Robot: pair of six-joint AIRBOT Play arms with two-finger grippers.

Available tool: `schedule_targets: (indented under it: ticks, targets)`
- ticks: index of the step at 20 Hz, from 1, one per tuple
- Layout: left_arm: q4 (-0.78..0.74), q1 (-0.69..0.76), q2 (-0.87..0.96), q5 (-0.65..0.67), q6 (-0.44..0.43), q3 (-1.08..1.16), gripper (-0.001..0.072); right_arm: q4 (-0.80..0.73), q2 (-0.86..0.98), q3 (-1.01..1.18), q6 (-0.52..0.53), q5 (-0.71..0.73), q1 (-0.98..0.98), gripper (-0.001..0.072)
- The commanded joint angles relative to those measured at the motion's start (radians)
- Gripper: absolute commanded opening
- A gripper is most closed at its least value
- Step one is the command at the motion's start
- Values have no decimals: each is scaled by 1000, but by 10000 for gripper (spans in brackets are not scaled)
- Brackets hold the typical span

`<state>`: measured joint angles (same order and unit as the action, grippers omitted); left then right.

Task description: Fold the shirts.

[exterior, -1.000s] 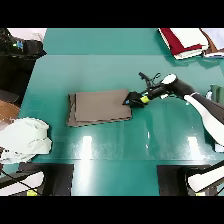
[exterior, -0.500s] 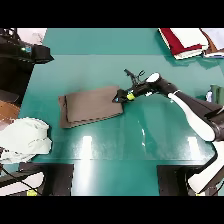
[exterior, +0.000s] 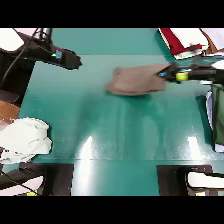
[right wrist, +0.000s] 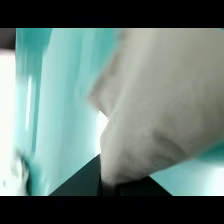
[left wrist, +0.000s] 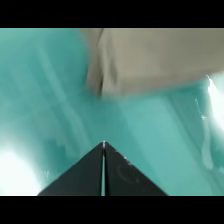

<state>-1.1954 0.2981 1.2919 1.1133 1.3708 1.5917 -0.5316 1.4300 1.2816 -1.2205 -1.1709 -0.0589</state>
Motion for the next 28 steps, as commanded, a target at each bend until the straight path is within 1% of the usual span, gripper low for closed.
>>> schedule_targets:
  ticks: [1,4,7,12,17,20,22,24,28]
  targets:
    - [0,97,0,-87,14,0,28,-44,-97,14,-2,-33,-271,19]
    - [0,151,0,-103,18,0,28,-99,-87,108,-2,2,-441,19]
    - [0,169,0,-103,19,0,28,-97,-13,240,-1,41,-554,19]
    - [-1,169,0,-102,45,0,28,-97,144,457,-1,19,-600,19]
    - [-2,169,0,-103,44,0,28,-100,171,668,0,-74,-621,19]
    - [-2,169,0,-103,43,0,28,-101,167,781,-2,-179,-663,19]
    - [-3,169,0,-103,43,0,28,-132,125,745,-2,-200,-695,19]
    - [-2,169,0,-101,43,0,28,-216,64,665,-2,-203,-723,19]
    - [-3,169,0,-93,43,0,28,-230,-59,508,-2,-220,-819,19]
